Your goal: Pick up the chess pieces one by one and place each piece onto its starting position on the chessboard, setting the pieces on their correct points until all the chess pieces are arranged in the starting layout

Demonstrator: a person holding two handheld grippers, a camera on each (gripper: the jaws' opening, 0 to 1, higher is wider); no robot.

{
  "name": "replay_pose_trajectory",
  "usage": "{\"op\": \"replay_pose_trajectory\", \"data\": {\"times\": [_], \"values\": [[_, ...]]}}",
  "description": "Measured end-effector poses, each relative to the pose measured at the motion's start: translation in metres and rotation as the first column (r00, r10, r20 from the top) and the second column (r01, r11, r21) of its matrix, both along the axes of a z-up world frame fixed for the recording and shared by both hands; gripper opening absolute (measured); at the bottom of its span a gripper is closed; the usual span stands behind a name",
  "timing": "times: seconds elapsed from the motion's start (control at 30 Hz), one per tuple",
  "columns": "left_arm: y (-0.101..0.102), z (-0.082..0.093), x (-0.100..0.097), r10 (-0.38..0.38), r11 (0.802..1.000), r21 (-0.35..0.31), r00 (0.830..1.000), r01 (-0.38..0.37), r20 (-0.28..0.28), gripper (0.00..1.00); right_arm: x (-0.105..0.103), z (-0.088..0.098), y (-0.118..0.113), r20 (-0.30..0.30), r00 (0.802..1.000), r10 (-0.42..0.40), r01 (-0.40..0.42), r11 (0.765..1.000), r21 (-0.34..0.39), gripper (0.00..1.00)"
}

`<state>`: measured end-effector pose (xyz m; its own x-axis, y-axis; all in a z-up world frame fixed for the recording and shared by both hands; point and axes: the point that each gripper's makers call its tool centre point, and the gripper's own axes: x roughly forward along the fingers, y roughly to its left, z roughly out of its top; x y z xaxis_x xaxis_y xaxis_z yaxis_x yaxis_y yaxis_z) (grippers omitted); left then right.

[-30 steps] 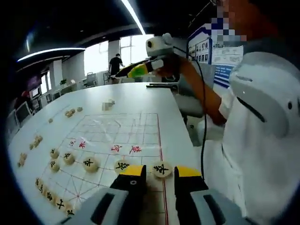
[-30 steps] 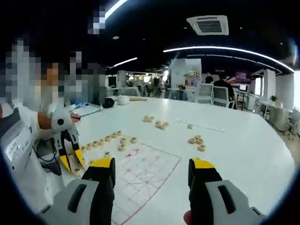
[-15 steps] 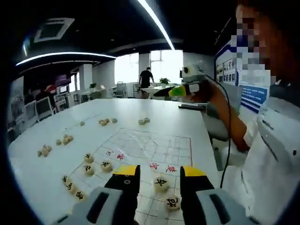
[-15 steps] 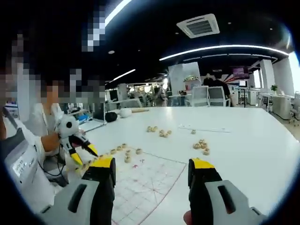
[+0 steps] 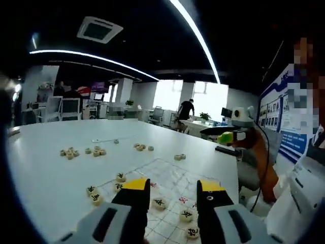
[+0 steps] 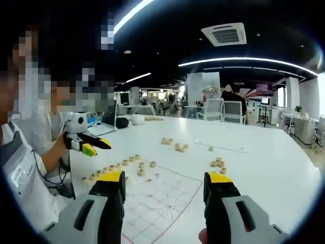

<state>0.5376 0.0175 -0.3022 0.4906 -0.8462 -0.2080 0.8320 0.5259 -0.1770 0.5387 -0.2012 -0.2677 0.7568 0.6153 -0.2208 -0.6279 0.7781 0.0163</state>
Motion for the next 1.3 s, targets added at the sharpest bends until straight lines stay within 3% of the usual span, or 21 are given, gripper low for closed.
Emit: {"op": "replay_pose_trajectory", "data": {"times": [0.1, 0.27, 0.33, 0.43, 0.53, 0.7, 0.83, 1.1, 1.2, 1.3], "values": [[0.011, 0.003, 0.01, 0.061, 0.997, 0.034, 0.997, -0.063, 0.055, 0.34, -0.011, 0.01, 0.009, 0.032, 0.999, 0.018, -0.018, 1.0, -0.013, 0.62], [0.02, 0.018, 0.007, 0.081, 0.997, -0.008, 0.995, -0.081, 0.059, 0.34, -0.021, 0.023, 0.019, 0.075, 0.997, 0.022, -0.018, 0.998, -0.056, 0.62], [0.028, 0.026, 0.008, 0.101, 0.995, -0.003, 0.99, -0.101, 0.094, 0.34, -0.028, 0.035, 0.029, 0.105, 0.993, 0.043, -0.038, 0.998, -0.048, 0.62], [0.043, 0.046, 0.006, 0.14, 0.99, -0.052, 0.983, -0.135, 0.121, 0.33, -0.037, 0.049, 0.042, 0.143, 0.987, 0.067, -0.061, 0.997, -0.048, 0.62], [0.058, 0.059, 0.008, 0.187, 0.981, -0.083, 0.973, -0.177, 0.135, 0.33, -0.04, 0.047, 0.042, 0.154, 0.986, 0.062, -0.047, 0.994, -0.1, 0.61], [0.075, 0.069, -0.002, 0.194, 0.979, -0.086, 0.968, -0.183, 0.157, 0.36, -0.051, 0.045, 0.049, 0.165, 0.981, 0.103, -0.077, 0.985, -0.155, 0.61], [0.074, 0.077, -0.009, 0.163, 0.983, -0.111, 0.972, -0.146, 0.166, 0.37, -0.053, 0.045, 0.053, 0.17, 0.978, 0.123, -0.095, 0.981, -0.168, 0.61], [0.064, 0.075, -0.019, 0.106, 0.993, -0.072, 0.976, -0.094, 0.191, 0.39, -0.05, 0.038, 0.051, 0.16, 0.977, 0.137, -0.105, 0.976, -0.192, 0.62], [0.058, 0.081, -0.031, 0.043, 0.992, -0.125, 0.984, -0.021, 0.171, 0.38, -0.047, 0.034, 0.051, 0.15, 0.979, 0.138, -0.109, 0.976, -0.191, 0.62], [0.062, 0.083, -0.032, 0.055, 0.994, -0.106, 0.978, -0.034, 0.201, 0.38, -0.042, 0.027, 0.052, 0.129, 0.982, 0.136, -0.111, 0.976, -0.186, 0.62]]}}
